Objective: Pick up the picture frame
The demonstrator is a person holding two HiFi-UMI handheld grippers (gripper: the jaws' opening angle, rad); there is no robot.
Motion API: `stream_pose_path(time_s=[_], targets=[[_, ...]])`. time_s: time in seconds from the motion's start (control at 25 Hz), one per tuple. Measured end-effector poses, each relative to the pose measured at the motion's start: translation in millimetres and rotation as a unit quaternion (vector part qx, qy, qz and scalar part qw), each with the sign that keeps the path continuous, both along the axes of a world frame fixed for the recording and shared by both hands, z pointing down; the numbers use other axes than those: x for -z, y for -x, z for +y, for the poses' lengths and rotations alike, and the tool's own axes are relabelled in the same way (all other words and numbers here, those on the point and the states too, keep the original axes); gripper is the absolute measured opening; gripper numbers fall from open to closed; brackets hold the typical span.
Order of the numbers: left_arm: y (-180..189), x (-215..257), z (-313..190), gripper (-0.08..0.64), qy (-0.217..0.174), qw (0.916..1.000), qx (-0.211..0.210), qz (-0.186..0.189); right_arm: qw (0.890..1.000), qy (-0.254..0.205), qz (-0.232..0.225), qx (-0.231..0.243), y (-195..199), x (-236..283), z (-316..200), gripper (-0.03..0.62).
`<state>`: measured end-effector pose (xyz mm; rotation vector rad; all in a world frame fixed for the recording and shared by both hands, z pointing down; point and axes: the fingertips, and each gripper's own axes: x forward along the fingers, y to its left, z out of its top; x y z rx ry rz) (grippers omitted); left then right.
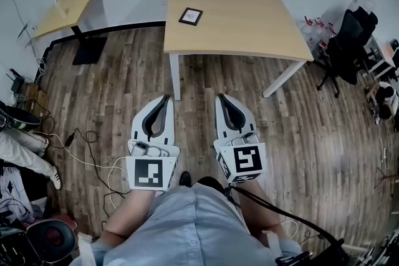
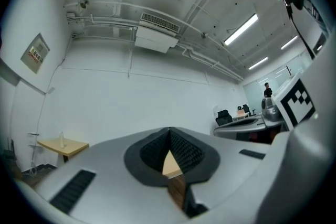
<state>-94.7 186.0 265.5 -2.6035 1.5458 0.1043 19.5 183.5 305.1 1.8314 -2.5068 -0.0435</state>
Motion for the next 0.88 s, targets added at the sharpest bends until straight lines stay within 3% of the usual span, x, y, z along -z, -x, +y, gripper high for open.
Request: stream_pose_path(time_s=[0.36, 0.88], targets=[[-4, -16, -67, 0.0, 0.02, 0.9997, -0.006, -0.012, 1.0, 0.008, 0.0, -0.004, -3, -8, -66, 0.002], [-23, -29, -207, 0.001, 0.039, 0.9984, 0.03, -0.029, 0.999, 0.02, -0.001, 0.031, -25, -22, -207, 0.002]])
